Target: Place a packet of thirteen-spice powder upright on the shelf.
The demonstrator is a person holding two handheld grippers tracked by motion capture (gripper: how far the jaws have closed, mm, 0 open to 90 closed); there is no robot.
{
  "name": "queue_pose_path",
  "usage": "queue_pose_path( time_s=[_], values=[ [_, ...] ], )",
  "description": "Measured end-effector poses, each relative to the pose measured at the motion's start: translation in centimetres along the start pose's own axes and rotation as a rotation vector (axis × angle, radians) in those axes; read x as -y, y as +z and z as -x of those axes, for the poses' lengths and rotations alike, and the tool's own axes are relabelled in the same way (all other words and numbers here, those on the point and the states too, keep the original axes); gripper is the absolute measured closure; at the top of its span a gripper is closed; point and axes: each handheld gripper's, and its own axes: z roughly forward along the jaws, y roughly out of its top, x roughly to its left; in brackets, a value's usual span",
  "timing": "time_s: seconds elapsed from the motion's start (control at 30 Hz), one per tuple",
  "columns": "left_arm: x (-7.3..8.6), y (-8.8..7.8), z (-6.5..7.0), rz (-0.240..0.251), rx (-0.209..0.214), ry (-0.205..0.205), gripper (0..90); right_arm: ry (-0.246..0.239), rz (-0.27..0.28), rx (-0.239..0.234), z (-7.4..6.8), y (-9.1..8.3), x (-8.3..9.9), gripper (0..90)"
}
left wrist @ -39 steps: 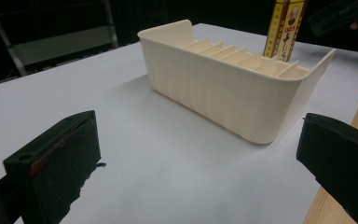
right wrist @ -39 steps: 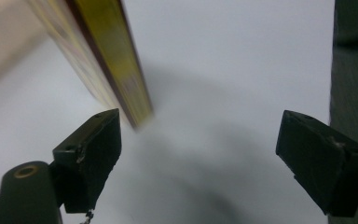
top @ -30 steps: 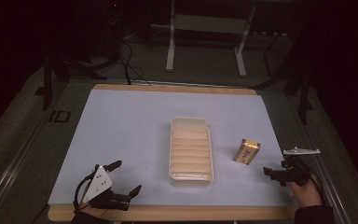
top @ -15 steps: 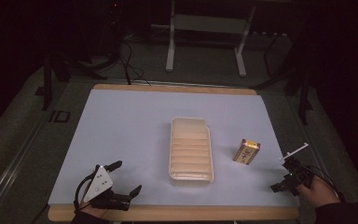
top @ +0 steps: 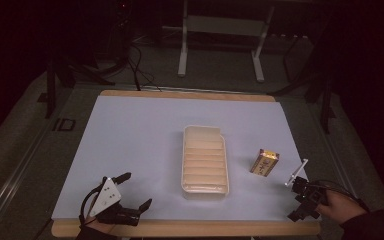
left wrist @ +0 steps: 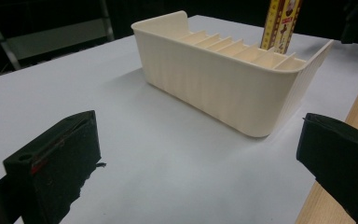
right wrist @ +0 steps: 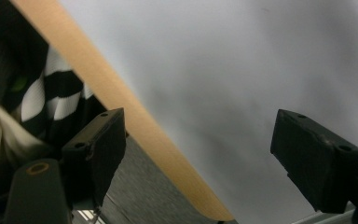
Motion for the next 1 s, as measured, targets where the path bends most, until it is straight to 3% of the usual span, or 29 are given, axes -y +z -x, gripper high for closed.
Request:
queue_pose_path(
  time_s=[0.07, 0.1, 0.13, 0.17, 0.23, 0.63, 0.77, 0.9, 0.93, 1.0],
  values=[
    [0.0, 0.0, 0.0, -0.001, 0.002, 0.001, 0.0, -0.062, -0.021, -0.009, -0.9, 0.0, -0.5, 18.0],
    [0.0, 0.0, 0.0, -0.002, 0.003, 0.001, 0.0, -0.062, -0.021, -0.009, -0.9, 0.0, -0.5, 18.0],
    [0.0, 0.0, 0.0, -0.005, 0.006, 0.003, 0.0, -0.112, -0.030, -0.018, -1.4, -0.1, -0.9, 17.9],
    [0.0, 0.0, 0.0, -0.005, 0.006, 0.003, 0.0, -0.112, -0.030, -0.018, -1.4, -0.1, -0.9, 17.9],
    [0.0, 0.0, 0.0, -0.005, 0.007, 0.003, 0.0, -0.186, -0.027, -0.011, -2.2, -0.3, -1.4, 17.1],
    [0.0, 0.0, 0.1, -0.011, 0.011, 0.005, 0.0, -0.322, -0.058, -0.089, -4.3, -1.1, -4.2, 15.0],
    [0.0, 0.1, 0.1, -0.017, 0.018, 0.008, 0.0, -0.386, -0.055, -0.078, -5.4, -1.6, -4.9, 15.0],
    [0.0, 0.0, 0.0, -0.013, 0.012, 0.002, 0.0, -0.488, -0.028, -0.052, -6.7, -2.5, -5.3, 15.0],
    [0.0, 0.0, 0.0, -0.013, 0.012, 0.002, 0.0, -0.488, -0.028, -0.052, -6.7, -2.5, -5.3, 15.0],
    [0.0, 0.0, 0.0, -0.012, 0.008, 0.005, 0.0, -0.532, -0.017, -0.021, -7.5, -3.1, -5.8, 16.7]
  ],
)
